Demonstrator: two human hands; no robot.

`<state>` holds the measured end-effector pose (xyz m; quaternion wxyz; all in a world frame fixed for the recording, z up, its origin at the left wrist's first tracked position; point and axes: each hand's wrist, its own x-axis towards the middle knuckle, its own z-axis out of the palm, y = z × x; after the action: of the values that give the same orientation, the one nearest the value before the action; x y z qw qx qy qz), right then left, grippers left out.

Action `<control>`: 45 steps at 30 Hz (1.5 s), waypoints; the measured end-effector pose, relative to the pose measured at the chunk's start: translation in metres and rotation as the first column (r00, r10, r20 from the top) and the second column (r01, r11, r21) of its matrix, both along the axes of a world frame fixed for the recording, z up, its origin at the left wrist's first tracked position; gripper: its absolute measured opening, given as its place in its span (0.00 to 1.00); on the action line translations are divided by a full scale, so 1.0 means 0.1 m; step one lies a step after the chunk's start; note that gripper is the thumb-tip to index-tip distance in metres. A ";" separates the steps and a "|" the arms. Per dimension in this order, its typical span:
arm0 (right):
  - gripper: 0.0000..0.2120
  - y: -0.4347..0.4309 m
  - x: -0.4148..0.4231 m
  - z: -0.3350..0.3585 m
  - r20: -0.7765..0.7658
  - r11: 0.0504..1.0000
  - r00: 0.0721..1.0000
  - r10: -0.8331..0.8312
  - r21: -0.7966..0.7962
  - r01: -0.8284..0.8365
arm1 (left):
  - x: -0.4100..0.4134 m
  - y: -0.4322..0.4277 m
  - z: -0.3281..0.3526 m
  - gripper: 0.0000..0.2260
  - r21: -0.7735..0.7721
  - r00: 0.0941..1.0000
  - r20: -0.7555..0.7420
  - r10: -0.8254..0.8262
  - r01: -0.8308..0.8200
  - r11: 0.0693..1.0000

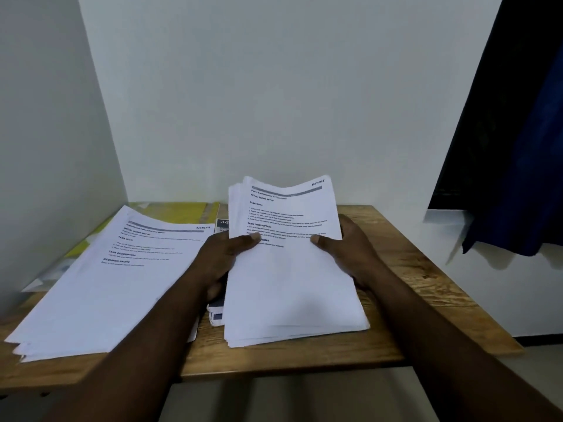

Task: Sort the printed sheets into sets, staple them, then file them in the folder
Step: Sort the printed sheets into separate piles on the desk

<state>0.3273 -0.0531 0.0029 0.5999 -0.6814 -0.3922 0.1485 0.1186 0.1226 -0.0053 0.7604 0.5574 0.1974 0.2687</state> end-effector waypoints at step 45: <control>0.14 -1.30 1.24 -0.03 0.514 0.702 0.794 -0.325 -0.431 0.567 | -0.02 0.13 -0.02 0.05 0.423 0.910 -0.092 0.404 -0.332 0.843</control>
<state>0.4512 -0.1830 -0.0005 0.2947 -0.9180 -0.2625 -0.0383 0.1165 0.1355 -0.0077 0.5442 0.6733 0.3093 0.3937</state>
